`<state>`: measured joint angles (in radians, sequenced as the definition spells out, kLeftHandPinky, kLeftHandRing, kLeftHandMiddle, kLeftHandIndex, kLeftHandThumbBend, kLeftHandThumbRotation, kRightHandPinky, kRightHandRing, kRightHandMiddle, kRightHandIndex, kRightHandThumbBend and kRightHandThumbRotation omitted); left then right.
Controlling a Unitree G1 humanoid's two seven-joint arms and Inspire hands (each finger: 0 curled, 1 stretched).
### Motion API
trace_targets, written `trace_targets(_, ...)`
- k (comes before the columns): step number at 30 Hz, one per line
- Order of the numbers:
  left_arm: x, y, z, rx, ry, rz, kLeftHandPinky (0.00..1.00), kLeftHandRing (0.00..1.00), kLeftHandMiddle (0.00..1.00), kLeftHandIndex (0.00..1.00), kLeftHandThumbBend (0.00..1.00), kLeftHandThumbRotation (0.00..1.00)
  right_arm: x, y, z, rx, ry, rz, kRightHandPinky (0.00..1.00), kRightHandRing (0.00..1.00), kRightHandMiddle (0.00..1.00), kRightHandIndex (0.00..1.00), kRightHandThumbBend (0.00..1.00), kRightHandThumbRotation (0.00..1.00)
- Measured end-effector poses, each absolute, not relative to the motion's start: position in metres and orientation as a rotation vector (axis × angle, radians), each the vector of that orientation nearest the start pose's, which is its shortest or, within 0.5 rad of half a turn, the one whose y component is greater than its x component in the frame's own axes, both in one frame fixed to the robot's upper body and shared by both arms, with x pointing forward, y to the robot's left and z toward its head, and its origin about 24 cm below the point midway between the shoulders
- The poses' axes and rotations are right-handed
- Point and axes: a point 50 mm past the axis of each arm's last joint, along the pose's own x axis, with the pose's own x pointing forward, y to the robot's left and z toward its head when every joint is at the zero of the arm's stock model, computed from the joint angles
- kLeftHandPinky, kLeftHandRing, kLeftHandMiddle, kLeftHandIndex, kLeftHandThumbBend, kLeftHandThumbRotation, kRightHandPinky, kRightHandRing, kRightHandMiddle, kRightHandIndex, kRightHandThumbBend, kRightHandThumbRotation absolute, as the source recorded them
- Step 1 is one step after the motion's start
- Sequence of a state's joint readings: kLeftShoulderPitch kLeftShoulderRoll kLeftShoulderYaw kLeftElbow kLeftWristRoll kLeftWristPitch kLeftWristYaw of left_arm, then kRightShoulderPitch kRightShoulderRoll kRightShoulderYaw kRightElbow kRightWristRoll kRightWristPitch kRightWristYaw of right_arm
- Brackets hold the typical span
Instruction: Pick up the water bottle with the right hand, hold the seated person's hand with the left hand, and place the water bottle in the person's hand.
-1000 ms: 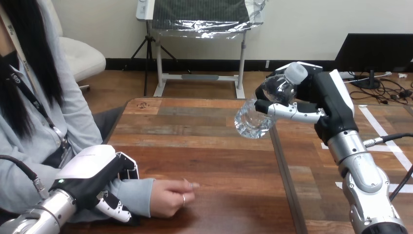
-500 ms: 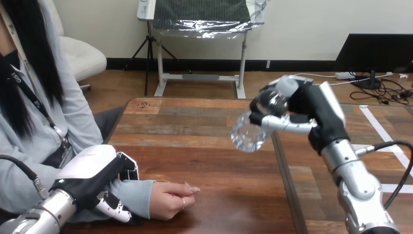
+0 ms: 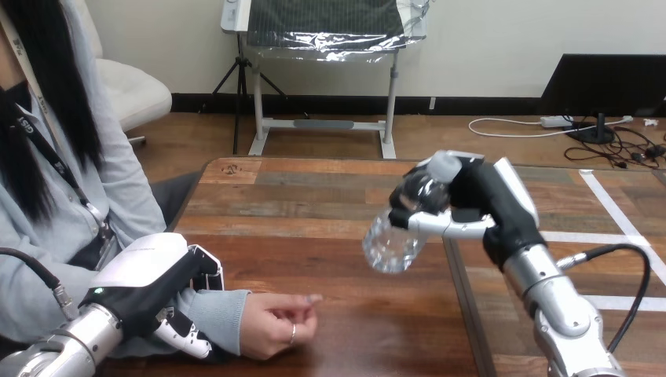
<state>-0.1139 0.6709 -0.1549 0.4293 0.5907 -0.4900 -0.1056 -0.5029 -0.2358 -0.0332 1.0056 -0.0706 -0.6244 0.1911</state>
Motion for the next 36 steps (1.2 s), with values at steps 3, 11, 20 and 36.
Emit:
trace_targets(3, 0.255, 0.247, 0.027, 1.219, -0.004, -0.504, 0.22, 0.28, 0.35, 0.34, 0.9, 0.0, 0.322, -0.184, 0.02, -0.31, -0.074, 0.246, 0.33, 0.38, 0.46, 0.49, 0.79, 0.0)
trace_targets(11, 0.256, 0.245, 0.03, 1.227, -0.002, -0.52, 0.22, 0.28, 0.35, 0.35, 0.89, 0.0, 0.32, -0.18, 0.013, -0.335, -0.046, 0.278, 0.32, 0.37, 0.44, 0.48, 0.8, 0.0)
trace_targets(20, 0.26, 0.243, 0.035, 1.232, -0.023, -0.521, 0.23, 0.28, 0.34, 0.35, 0.89, 0.0, 0.318, -0.173, 0.008, -0.345, -0.029, 0.298, 0.31, 0.36, 0.44, 0.48, 0.81, 0.0)
trace_targets(36, 0.27, 0.236, 0.046, 1.246, -0.07, -0.523, 0.22, 0.27, 0.34, 0.34, 0.91, 0.0, 0.317, -0.162, 0.005, -0.377, -0.03, 0.325, 0.31, 0.36, 0.43, 0.48, 0.83, 0.0)
